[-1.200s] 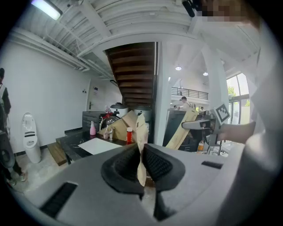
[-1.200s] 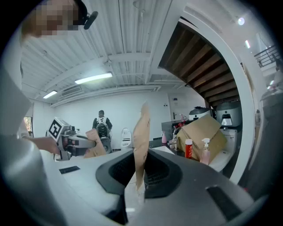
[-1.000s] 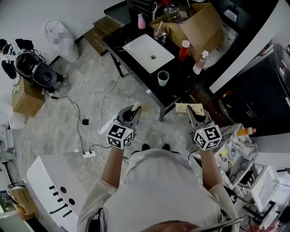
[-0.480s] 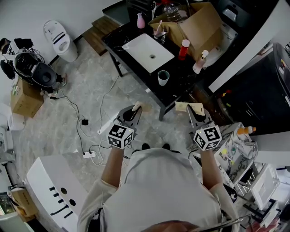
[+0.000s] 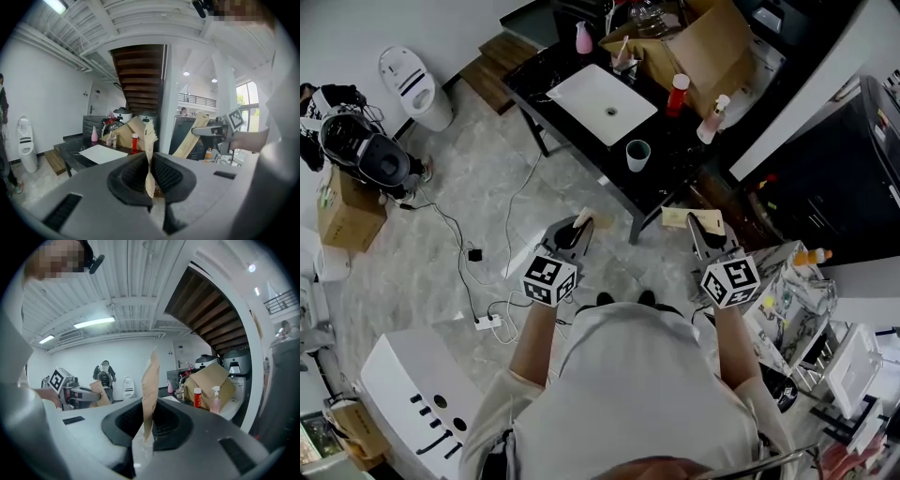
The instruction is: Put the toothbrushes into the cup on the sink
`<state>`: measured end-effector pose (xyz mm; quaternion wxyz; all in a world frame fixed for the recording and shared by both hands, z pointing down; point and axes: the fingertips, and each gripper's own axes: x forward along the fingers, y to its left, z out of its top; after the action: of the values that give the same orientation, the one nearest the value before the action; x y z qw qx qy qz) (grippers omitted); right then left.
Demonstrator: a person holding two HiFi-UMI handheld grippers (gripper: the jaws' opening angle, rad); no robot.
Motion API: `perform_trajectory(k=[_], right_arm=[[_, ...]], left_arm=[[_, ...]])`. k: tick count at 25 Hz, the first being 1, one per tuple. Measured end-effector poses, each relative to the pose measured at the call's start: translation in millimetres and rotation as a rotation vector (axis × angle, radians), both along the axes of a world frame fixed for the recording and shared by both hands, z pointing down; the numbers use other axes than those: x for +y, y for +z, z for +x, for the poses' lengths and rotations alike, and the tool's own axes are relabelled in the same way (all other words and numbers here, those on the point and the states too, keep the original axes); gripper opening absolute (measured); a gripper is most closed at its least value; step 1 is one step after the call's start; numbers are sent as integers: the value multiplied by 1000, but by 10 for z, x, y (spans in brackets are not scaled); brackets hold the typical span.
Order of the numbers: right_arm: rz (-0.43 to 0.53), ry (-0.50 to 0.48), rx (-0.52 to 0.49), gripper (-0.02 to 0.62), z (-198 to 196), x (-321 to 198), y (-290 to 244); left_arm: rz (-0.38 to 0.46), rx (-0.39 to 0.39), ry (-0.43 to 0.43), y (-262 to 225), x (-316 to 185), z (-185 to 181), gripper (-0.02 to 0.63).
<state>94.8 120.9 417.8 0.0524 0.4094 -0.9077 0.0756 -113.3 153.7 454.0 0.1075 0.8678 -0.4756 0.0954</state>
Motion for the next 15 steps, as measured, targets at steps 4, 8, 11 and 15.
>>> perform_trajectory(k=[4,8,11,15], right_arm=[[-10,29,-6,60,-49,10,23],[-21,59,-12,60,-106,16,58],[-27,78,-17,60,-161,41,86],[-30,101,-20,60,-228,68,110]], left_arm=[[-7,-1,37,46,-18,-48,25],[-14,1,58,80,-60,-124,25],[-15,2,71,102,-74,-184,24],[-16,4,90,127,-93,-255,25]])
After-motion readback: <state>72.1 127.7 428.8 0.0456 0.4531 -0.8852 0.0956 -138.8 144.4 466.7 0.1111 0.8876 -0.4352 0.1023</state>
